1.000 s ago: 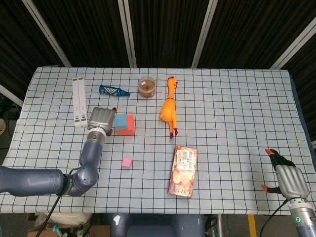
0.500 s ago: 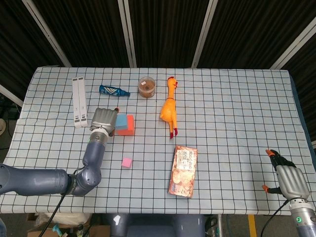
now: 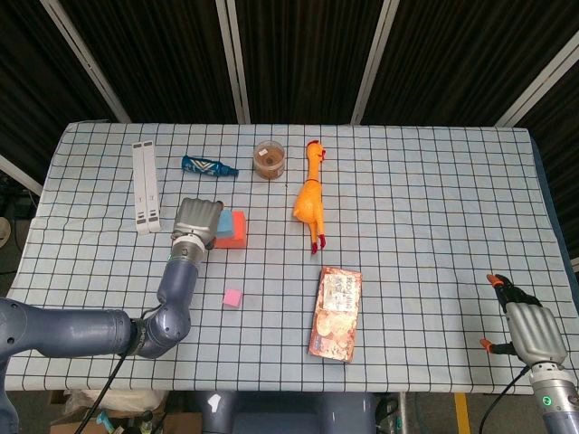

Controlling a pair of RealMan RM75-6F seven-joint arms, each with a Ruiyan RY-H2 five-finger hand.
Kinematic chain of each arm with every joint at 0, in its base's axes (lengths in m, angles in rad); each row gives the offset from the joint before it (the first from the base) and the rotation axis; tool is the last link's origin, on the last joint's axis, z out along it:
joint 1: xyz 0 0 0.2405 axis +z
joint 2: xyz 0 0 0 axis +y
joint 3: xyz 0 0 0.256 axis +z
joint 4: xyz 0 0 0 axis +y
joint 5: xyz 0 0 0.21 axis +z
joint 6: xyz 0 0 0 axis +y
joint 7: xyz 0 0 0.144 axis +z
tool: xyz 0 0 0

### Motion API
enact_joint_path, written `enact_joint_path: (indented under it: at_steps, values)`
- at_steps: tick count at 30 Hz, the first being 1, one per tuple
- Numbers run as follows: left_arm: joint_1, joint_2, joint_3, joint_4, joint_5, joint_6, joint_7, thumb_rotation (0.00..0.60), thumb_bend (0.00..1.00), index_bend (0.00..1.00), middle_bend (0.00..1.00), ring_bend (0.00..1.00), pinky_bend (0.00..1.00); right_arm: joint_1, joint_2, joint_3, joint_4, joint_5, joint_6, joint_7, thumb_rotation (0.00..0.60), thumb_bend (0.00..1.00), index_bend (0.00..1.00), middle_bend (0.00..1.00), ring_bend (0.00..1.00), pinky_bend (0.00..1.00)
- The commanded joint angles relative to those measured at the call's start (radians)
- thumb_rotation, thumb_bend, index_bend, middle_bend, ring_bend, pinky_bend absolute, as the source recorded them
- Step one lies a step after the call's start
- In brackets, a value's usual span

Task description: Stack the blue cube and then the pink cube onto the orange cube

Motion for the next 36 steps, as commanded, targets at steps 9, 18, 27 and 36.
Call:
enact_joint_path:
  at_steps: [9,18,27,36]
  values:
    - [0.015,-0.004,-0.003,0.018,0.028,0.002,-0.022,0.6,0.39,0.3,0.9,0.72,0.82,0.003,0.004,-0.003,0.0,0.005,-0.016,0.013,0.6,0.13,0.08,0.09,0.19,0.24]
    - [0.027,0.003,-0.018,0.014,0.056,0.009,-0.045,0.6,0.41,0.31,0.9,0.72,0.82,0.006,0.003,-0.005,-0.001,0.007,-0.022,0.012,0.6,0.13,0.08,0.09,0.19,0.24]
    - [0.025,0.007,-0.028,0.004,0.06,0.001,-0.043,0.6,0.41,0.31,0.9,0.72,0.82,0.007,0.003,-0.006,-0.003,0.008,-0.022,0.007,0.6,0.13,0.08,0.09,0.19,0.24]
    - [0.019,-0.004,-0.021,0.027,0.045,-0.029,-0.031,0.6,0.41,0.31,0.9,0.72,0.82,0.006,0.006,-0.006,-0.007,0.011,-0.018,0.004,0.6,0.13,0.08,0.09,0.19,0.24]
